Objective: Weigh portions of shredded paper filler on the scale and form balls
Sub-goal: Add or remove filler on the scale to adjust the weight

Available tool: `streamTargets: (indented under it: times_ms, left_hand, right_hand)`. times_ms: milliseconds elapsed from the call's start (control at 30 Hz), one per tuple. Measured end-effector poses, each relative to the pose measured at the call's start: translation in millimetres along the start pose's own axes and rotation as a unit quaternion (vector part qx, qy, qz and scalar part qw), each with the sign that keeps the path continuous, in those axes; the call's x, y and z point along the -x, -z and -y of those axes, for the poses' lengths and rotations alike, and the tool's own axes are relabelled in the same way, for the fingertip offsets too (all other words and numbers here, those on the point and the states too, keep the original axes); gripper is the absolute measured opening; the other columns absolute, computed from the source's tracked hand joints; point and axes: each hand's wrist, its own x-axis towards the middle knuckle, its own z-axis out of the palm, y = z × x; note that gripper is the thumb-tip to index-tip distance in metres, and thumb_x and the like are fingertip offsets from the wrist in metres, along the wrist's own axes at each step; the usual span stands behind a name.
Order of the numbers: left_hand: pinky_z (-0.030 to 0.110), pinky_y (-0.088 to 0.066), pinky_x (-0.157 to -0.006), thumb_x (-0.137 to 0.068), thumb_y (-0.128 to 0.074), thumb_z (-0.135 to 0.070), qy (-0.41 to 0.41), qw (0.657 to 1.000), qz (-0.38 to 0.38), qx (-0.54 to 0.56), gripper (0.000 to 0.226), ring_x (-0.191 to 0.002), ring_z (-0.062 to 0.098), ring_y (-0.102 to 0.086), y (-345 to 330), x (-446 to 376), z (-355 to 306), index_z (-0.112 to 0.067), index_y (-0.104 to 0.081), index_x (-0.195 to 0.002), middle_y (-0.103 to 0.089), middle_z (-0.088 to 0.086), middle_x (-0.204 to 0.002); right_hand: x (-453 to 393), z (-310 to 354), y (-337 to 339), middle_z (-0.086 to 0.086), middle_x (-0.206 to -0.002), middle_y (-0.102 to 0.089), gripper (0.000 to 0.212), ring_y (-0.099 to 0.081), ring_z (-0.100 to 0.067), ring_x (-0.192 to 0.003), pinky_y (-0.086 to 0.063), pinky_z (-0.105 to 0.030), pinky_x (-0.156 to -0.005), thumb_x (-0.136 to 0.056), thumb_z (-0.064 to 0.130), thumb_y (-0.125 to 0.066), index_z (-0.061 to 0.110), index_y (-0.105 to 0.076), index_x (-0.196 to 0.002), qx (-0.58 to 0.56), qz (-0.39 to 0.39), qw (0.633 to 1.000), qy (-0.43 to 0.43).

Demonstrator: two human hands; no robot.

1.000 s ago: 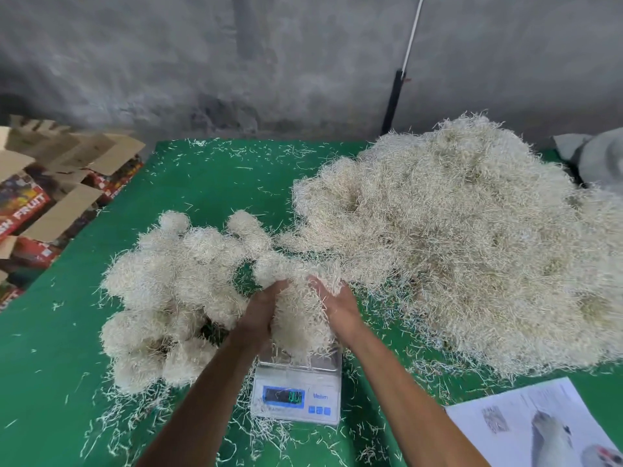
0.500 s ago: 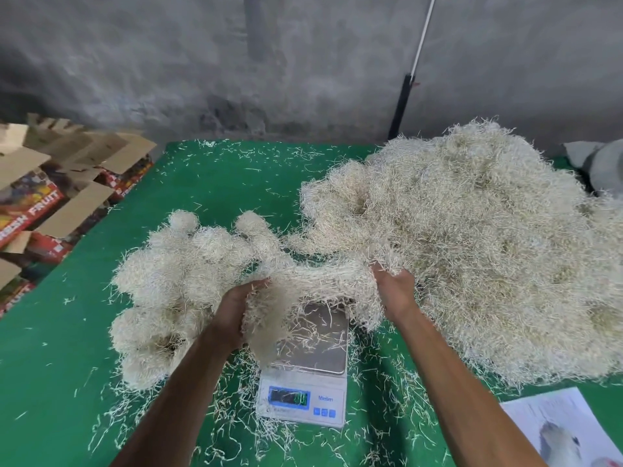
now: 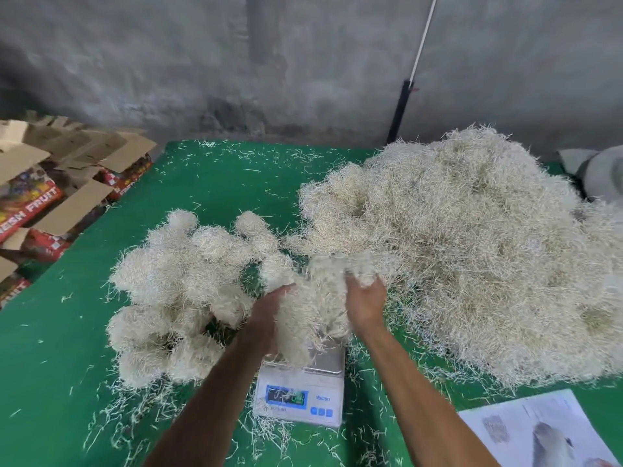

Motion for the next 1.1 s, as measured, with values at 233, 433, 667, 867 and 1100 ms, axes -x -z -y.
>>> streamTargets:
  times_ms: [233, 433, 667, 867, 1100]
  left_hand:
    - [0.052, -0.061, -0.077, -0.094, -0.063, -0.008, -0.112, 0.977, -0.131, -0.126, 0.014, -0.083, 0.031, -0.072, 68.8, -3.0, -16.7, -0.018, -0.071, -0.099, -0.073, 0.013, -0.097]
    - [0.033, -0.055, -0.054, -0.099, -0.056, -0.02, -0.019, 0.994, -0.091, 0.061, 0.016, -0.068, 0.024, -0.069, 37.9, -14.3, 4.4, -0.019, -0.069, -0.09, -0.07, 0.005, -0.084]
    - [0.034, -0.056, -0.047, -0.101, -0.053, -0.028, 0.01, 0.986, -0.147, 0.077, 0.026, -0.058, 0.028, -0.072, 66.2, -20.3, 17.5, -0.009, -0.069, -0.095, -0.073, 0.01, -0.075]
    - [0.037, -0.058, -0.051, -0.102, -0.05, -0.022, -0.02, 0.982, -0.161, 0.1, 0.024, -0.07, 0.031, -0.075, 84.5, -19.3, 19.8, -0.01, -0.07, -0.099, -0.076, 0.013, -0.085]
    - [0.033, -0.056, -0.045, -0.104, -0.044, -0.017, -0.019, 0.971, -0.206, 0.124, 0.026, -0.06, 0.026, -0.072, 119.8, -20.0, 41.5, -0.009, -0.066, -0.093, -0.073, 0.008, -0.071]
  right_hand:
    - [-22.9, 2.3, 68.1, -0.003, -0.065, -0.044, 0.052, -0.048, -0.01, -0.046, -0.064, -0.039, -0.067, -0.105, 0.031, -0.06, 0.002, -0.042, -0.145, 0.006, -0.114, 0.993, -0.026]
    - [-7.1, -3.0, 32.8, -0.015, -0.098, -0.061, 0.085, -0.061, -0.016, -0.08, -0.056, -0.02, -0.072, -0.103, 0.033, -0.063, -0.004, -0.013, -0.16, -0.037, -0.04, 0.998, -0.008]
    - [-19.6, -20.5, 66.1, 0.001, -0.082, -0.046, 0.088, -0.051, -0.013, -0.068, -0.056, -0.037, -0.095, -0.103, 0.036, -0.061, -0.005, -0.009, -0.162, -0.005, -0.093, 0.995, -0.047]
    - [-32.0, -32.4, 100.1, -0.009, -0.084, -0.054, 0.09, -0.06, -0.019, -0.073, -0.059, -0.033, -0.069, -0.104, 0.035, -0.061, 0.001, -0.003, -0.164, -0.021, -0.144, 0.988, -0.045]
    - [-35.4, -61.5, 138.0, -0.001, -0.086, -0.04, 0.089, -0.035, -0.011, -0.063, -0.033, -0.025, -0.057, -0.103, 0.028, -0.064, 0.004, -0.004, -0.164, 0.038, -0.163, 0.982, -0.083]
